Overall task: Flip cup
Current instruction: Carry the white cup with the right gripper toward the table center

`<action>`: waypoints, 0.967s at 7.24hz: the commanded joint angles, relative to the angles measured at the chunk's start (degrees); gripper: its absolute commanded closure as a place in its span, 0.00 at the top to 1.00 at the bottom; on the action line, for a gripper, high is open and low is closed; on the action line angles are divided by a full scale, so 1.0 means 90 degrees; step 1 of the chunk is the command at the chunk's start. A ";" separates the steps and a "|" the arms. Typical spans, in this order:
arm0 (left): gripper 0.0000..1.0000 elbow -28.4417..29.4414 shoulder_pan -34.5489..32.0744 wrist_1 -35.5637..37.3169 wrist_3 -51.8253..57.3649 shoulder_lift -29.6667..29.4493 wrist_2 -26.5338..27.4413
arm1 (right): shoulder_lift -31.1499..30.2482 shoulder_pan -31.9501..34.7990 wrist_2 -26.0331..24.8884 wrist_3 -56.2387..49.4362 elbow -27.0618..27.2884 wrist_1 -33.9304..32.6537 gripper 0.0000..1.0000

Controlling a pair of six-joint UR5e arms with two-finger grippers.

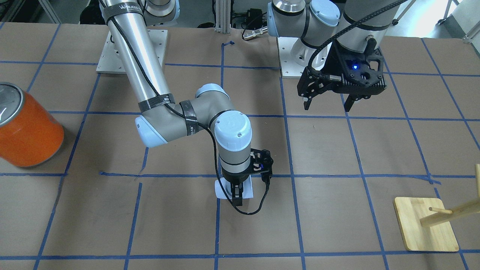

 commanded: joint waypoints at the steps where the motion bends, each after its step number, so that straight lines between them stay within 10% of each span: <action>1: 1.00 0.0000 0.0000 0.0000 -0.0007 0.0000 0.0010 | 0.0036 0.0033 -0.0062 -0.0056 0.0018 0.0082 0.56; 4: 1.00 0.0000 0.0000 0.0000 -0.0007 -0.0010 0.0010 | -0.0003 0.0043 0.0006 0.0031 0.0019 0.0179 1.00; 7: 1.00 0.0000 0.0000 0.0000 -0.0007 -0.0010 0.0000 | -0.0061 0.0033 -0.0004 0.0031 0.0019 0.0316 1.00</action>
